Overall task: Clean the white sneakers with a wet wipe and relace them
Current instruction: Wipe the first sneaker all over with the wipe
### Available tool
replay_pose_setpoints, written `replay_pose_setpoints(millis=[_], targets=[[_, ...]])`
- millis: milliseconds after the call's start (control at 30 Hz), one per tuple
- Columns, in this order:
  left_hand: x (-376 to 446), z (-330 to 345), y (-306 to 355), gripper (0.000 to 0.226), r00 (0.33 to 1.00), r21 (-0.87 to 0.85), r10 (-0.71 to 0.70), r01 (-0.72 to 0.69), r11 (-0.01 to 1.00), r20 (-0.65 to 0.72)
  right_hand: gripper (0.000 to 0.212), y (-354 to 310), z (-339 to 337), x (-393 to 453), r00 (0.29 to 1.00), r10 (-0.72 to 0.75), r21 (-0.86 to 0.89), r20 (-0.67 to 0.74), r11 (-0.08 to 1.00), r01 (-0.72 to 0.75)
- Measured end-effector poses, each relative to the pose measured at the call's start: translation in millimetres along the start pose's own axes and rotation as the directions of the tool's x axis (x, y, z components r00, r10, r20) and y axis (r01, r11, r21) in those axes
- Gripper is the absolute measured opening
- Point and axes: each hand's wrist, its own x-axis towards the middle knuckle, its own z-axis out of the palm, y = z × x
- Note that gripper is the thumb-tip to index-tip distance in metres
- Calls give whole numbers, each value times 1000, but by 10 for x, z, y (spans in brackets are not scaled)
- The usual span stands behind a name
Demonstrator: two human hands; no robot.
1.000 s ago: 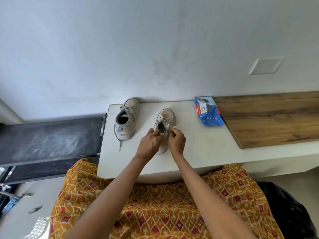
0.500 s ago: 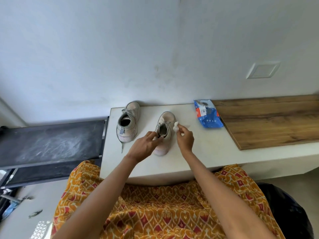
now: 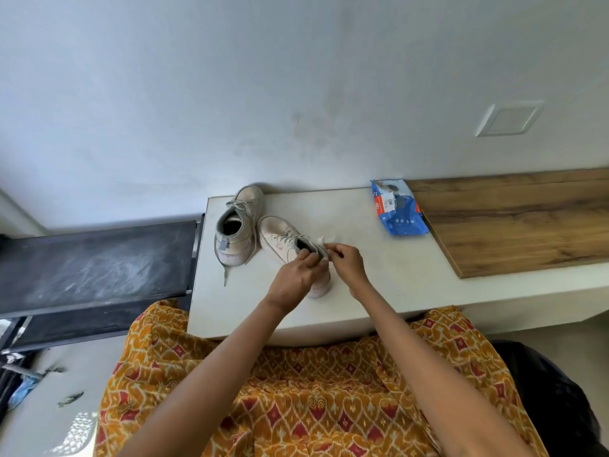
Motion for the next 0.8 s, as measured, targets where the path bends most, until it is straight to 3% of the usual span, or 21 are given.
replay_pose_setpoints(millis=[133, 233, 333, 400, 567, 700, 800], targets=[[23, -34, 0, 37, 998, 32, -21, 19, 999, 55, 21, -150, -162, 88, 989, 73, 174, 128, 980, -95], [74, -55, -52, 32, 996, 32, -38, 36, 999, 80, 17, -348, -127, 227, 975, 46, 165, 216, 983, -83], [133, -102, -167, 29, 991, 1, -74, 75, 997, 115, 23, -339, -12, 320, 960, 87, 40, 267, 994, -102], [137, -114, -208, 35, 984, -22, -108, 112, 993, 141, 25, -265, 25, 291, 972, 105, 41, 210, 992, -116], [90, -37, -191, 29, 971, -95, -208, 220, 971, 120, 24, -17, 85, -225, 993, -65, 21, -96, 997, 68], [87, -14, -229, 20, 970, -120, -216, 229, 966, 111, 20, 135, 27, -334, 992, -80, -64, -98, 995, 74], [148, 7, -283, 14, 966, -153, -227, 245, 957, 125, 20, 18, -62, -121, 971, -37, -64, -238, 998, 23]])
